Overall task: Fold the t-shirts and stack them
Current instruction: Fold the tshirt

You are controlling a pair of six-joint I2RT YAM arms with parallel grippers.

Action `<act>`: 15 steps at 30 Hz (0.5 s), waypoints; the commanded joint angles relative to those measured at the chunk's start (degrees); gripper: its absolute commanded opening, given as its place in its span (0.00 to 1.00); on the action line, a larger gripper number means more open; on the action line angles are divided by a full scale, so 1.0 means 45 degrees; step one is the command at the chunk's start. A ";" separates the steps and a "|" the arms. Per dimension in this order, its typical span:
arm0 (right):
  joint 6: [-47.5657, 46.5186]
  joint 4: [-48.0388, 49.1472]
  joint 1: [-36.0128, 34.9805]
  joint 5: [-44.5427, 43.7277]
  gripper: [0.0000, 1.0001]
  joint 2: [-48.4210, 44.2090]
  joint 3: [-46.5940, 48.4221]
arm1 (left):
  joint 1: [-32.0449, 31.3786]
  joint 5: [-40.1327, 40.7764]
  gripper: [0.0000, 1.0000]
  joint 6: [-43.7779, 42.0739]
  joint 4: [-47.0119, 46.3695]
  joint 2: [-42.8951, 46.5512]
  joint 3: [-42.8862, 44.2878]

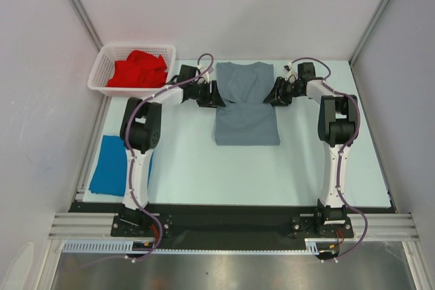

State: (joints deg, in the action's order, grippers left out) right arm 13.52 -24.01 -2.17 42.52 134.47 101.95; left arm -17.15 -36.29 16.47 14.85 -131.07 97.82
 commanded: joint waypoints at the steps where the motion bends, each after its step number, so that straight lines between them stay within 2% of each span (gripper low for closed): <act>1: 0.0062 0.0160 -0.0083 0.0140 0.45 0.0273 0.0410 | -0.0038 -0.0762 0.59 0.0071 -0.0605 0.0140 0.0352; 4: 0.0199 0.0238 -0.0083 0.0238 0.45 0.0312 0.0450 | 0.0099 -0.1056 0.67 -0.0202 -0.0916 0.0628 -0.0212; 9: 0.0179 0.0238 -0.0044 0.0257 0.45 0.0429 0.0489 | 0.0080 -0.0666 0.69 -0.1021 -0.0977 0.1410 -0.0781; 15: 0.0218 0.0296 0.0034 0.0238 0.45 0.0468 0.0469 | -0.0524 0.0702 0.69 -0.3110 0.1192 0.0845 0.0662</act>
State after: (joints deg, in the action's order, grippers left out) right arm 14.55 -23.59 -2.02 43.97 135.26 102.54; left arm -17.54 -35.99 10.26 16.58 -129.54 96.27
